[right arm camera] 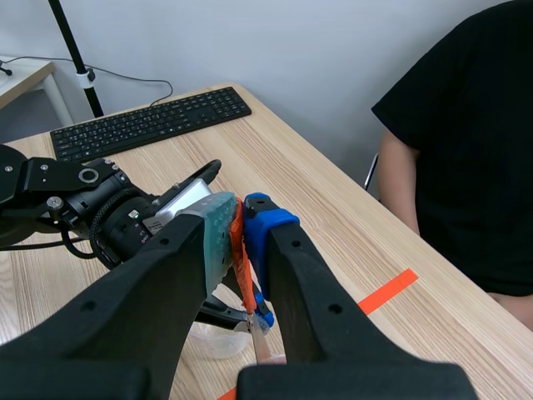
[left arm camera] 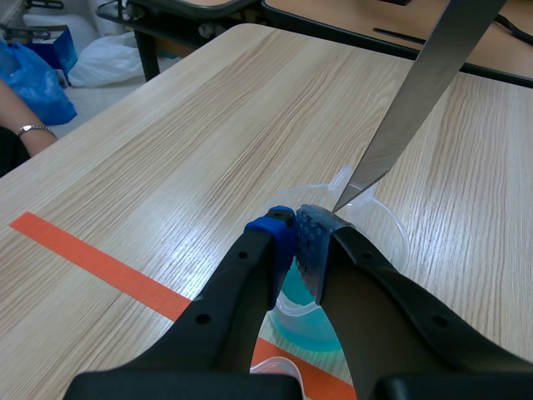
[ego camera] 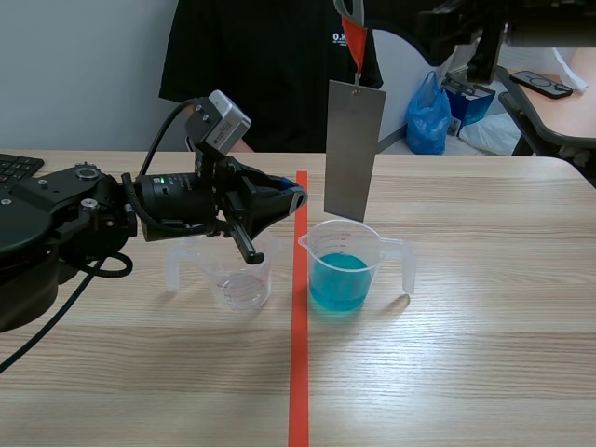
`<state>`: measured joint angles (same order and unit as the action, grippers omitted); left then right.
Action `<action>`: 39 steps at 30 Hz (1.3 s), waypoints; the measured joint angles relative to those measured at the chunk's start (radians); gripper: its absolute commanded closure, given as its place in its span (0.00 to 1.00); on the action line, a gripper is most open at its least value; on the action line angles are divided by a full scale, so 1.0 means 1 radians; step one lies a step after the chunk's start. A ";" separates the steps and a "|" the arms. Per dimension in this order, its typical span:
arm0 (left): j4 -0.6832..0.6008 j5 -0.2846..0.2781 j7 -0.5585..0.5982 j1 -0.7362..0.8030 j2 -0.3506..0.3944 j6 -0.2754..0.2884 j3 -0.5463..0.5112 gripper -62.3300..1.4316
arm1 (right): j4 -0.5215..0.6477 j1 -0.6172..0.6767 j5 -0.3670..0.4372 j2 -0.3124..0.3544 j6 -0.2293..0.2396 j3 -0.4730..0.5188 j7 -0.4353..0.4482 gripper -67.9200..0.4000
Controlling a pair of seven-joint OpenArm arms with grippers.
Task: Do the redox reaction experiment.
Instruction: 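Raise the plate and point at it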
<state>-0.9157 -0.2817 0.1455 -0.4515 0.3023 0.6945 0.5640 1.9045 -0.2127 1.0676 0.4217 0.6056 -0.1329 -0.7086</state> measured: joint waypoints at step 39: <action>0.000 0.000 0.086 0.006 0.203 0.000 0.000 0.92 | 0.000 0.000 0.000 0.000 0.000 0.000 0.000 0.98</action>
<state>-0.9157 -0.2817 0.2314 -0.4454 0.5053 0.6945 0.5640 1.9045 -0.2127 1.0676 0.4217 0.6056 -0.1329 -0.7086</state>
